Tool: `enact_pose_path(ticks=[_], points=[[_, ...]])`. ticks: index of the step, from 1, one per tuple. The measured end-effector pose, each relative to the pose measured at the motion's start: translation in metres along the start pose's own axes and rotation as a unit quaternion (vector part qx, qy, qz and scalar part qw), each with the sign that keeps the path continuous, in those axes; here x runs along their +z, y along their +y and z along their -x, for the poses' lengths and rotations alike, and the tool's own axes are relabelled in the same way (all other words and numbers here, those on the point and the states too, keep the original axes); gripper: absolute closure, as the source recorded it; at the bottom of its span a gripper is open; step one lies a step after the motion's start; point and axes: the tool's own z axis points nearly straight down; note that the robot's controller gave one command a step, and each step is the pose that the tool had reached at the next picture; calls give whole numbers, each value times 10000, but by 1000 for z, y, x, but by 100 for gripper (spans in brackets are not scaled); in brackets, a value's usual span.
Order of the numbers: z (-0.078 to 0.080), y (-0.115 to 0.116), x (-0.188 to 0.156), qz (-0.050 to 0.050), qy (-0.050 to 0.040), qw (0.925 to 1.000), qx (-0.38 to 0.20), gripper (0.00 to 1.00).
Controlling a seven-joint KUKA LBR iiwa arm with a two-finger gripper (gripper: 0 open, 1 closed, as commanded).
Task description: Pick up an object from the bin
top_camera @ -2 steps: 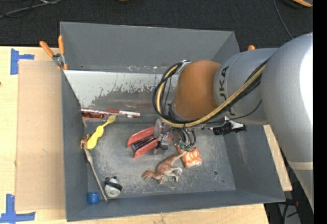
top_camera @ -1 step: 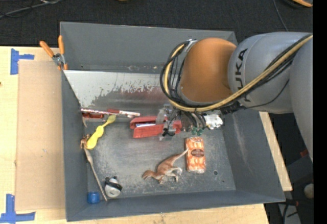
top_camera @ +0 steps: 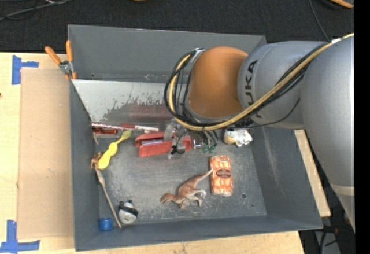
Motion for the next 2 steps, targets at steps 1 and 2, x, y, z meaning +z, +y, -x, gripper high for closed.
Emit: enact_pose_path(ticks=[1, 2], points=[[3, -44, 26, 30, -70, 9962, -873, 100], [-1, -30, -16, -6, 54, 9957, -928, 100]])
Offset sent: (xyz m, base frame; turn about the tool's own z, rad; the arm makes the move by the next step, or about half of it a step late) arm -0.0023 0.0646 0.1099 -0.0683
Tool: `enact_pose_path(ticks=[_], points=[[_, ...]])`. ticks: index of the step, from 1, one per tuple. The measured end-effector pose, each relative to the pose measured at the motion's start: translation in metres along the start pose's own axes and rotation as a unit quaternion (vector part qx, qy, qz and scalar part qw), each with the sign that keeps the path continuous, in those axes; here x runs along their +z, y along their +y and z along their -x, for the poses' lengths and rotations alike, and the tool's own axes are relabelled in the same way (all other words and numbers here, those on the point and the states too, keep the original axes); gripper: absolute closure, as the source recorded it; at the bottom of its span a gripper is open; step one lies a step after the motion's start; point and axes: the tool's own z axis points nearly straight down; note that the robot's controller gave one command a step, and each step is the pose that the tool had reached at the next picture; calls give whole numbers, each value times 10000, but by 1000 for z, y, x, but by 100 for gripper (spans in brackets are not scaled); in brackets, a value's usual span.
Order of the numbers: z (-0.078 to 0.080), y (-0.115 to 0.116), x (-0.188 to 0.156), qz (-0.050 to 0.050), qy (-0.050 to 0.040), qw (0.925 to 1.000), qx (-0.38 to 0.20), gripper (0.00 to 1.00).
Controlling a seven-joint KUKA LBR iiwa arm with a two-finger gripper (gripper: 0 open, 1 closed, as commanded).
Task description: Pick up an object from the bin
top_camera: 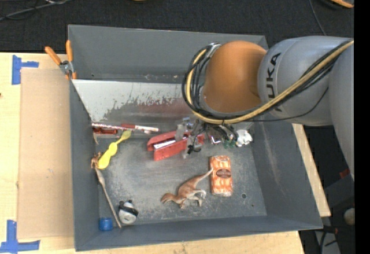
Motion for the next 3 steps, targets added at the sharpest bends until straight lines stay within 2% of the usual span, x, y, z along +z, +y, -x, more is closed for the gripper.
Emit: enact_pose_path(ticks=[1, 2, 3], points=[[2, -12, 13, 2, -84, 9932, -1162, 100], [6, -23, 57, -1, -104, 9797, -2000, 100], [-2, -31, -12, 19, -51, 9824, -1869, 100]])
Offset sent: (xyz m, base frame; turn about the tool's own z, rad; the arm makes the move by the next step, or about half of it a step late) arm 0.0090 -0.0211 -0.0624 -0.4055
